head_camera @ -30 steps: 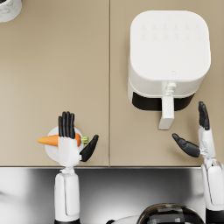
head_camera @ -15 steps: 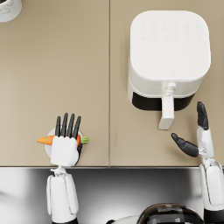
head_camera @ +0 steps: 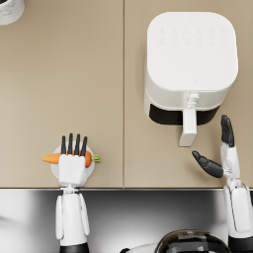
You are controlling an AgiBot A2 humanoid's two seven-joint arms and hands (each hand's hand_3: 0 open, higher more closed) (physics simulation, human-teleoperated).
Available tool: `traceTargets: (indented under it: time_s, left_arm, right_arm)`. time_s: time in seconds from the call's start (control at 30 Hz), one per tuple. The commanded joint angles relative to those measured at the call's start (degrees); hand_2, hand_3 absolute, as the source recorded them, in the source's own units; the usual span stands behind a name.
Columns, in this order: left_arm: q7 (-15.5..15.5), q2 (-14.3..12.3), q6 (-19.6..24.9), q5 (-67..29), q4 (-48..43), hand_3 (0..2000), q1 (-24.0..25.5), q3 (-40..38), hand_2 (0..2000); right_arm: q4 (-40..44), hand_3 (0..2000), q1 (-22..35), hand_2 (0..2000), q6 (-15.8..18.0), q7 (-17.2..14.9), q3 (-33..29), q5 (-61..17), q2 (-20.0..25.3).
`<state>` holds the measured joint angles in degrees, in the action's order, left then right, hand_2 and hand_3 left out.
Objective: Pick up the carrot and place it into the air fryer
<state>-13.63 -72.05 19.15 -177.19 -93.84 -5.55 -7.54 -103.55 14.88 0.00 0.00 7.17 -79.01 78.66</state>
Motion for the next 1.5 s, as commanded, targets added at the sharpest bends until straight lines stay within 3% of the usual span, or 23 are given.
traceTargets:
  time_s: [0.03, 0.2, 0.23, 0.27, 0.3, 0.4, 0.57, 0.67, 0.9, 1.13, 1.33, 1.37, 1.4, 1.47, 1.5]
  left_arm:
    - [0.03, 0.05, -0.61, -0.18, 4.68, 0, -0.94, 0.94, 0]
    - [-0.87, 0.24, -4.42, -0.46, 9.25, 0, -2.23, 1.7, 0]
    - [-1.19, 0.31, -5.03, -0.49, 9.25, 327, -2.22, 1.76, 1361]
    - [-1.09, 0.42, -4.67, -0.54, 8.72, 653, -1.97, 1.92, 2000]
    - [-1.07, 0.49, -4.98, -0.56, 9.05, 980, -2.47, 2.1, 2000]
    - [1.44, 0.51, -15.23, -0.6, 8.61, 1960, -3.93, 2.43, 2000]
    - [9.45, 0.27, -17.01, -0.58, -1.69, 2000, -4.19, 3.62, 2000]
    - [11.87, 0.34, -16.54, -0.56, -9.79, 2000, -5.31, 3.71, 2000]
    - [13.24, 0.38, -15.88, 16.94, -16.33, 2000, -8.97, 4.84, 2000]
    - [13.48, -0.13, -15.47, 30.98, -19.28, 2000, -8.94, 7.57, 2000]
    - [13.5, -0.3, -15.48, 32.99, -20.9, 2000, -7.49, 9.01, 2000]
    - [13.5, -0.35, -15.48, 33.08, -20.9, 2000, -7.41, 9.49, 2000]
    - [13.52, -0.36, -15.45, 33.14, -20.79, 2000, -7.12, 9.78, 2000]
    - [13.52, -0.49, -15.4, 33.22, -21.11, 2000, -7.07, 9.61, 2000]
    - [13.52, -0.56, -15.39, 33.24, -21.11, 2000, -7.07, 9.57, 2000]
  right_arm:
    - [-0.51, 0, 0.98, 0, 0.0, 0.0, -0.48, 0.0, 0.4]
    - [-0.24, 0, 1.59, 0, 0.0, 0.0, -1.58, 0.0, 1.02]
    - [-0.24, 0, 1.58, 0, 0.0, 0.0, -1.64, 0.0, 1.1]
    - [-0.41, 0, 1.79, 0, 0.0, 0.0, -1.99, 0.0, 1.23]
    - [-0.49, 0, 1.88, 0, 0.0, 0.0, -2.3, 0.01, 1.33]
    - [-0.07, 0, 1.94, 0, 0.0, 0.0, -1.52, 0.01, 1.62]
    - [2.75, 0, 0.15, 0, 0.0, 0.0, 1.71, 0.01, 1.53]
    - [5.31, 0, -0.76, 0, 0.0, 0.0, 3.71, 0.01, 1.49]
    - [15.24, 0, -1.4, 0, 0.0, 0.0, 5.05, 0.01, 1.94]
    - [22.23, 0, 2.07, 0, -0.25, 0.0, 11.94, 0.01, 4.3]
    - [26.04, 0, 5.29, 0, -8.35, 0.03, 15.39, -0.1, 6.3]
    - [28.17, 327, 6.24, 1361, -9.62, 0.03, 15.95, -0.15, 6.72]
    - [31.57, 653, 7.52, 2000, -11.81, 0.04, 17.04, -0.2, 7.3]
    - [39.52, 1307, 10.13, 2000, -16.55, 0.09, 20.02, -0.3, 8.61]
    - [42.95, 1633, 11.34, 2000, -17.2, 0.11, 22.63, -0.42, 8.99]
